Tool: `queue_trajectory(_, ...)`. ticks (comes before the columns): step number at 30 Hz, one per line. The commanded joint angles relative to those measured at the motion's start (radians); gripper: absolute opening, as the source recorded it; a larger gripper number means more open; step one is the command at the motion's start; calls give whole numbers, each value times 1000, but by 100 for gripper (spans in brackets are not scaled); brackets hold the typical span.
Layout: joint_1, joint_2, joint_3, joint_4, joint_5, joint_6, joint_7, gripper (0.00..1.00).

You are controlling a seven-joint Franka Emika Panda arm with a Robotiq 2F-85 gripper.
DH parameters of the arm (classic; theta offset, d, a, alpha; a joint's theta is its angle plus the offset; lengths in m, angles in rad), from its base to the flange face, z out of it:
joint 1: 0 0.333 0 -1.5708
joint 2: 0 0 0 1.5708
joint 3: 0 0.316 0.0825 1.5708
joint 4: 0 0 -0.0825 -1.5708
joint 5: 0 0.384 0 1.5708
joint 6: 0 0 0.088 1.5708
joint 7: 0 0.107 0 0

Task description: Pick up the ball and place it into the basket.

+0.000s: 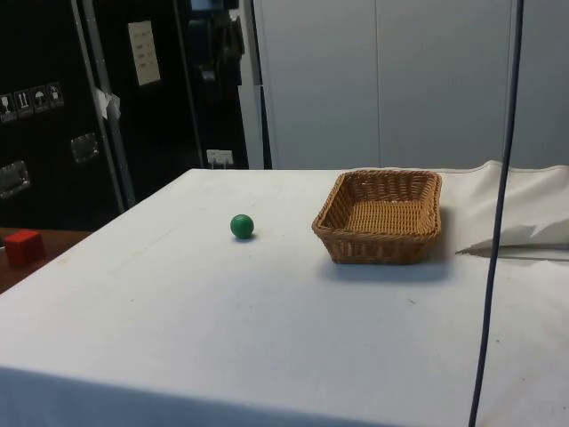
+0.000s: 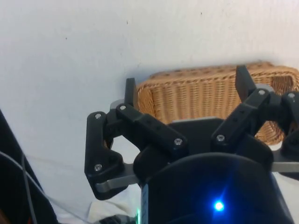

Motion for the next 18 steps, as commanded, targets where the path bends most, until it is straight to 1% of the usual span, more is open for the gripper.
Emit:
queue_trajectory(1,-5,6,0,-15,16,32,-18,100)
queue_trajectory(2,-1,4,-2,-5,4,11,-6,100)
queue_trajectory(3,-5,10,-2,-19,20,42,-24,100)
queue_trajectory(5,-8,22,-6,-32,36,69,-43,100)
queue_trajectory(8,-12,35,-10,-43,55,93,-63,100)
queue_trajectory(11,-13,49,-15,-53,74,115,-85,100)
queue_trajectory(12,-8,47,-19,-47,61,100,-73,100)
queue_trajectory(13,-14,54,-17,-55,81,121,-92,100)
queue_trajectory(18,-20,85,-20,-70,124,162,-135,100)
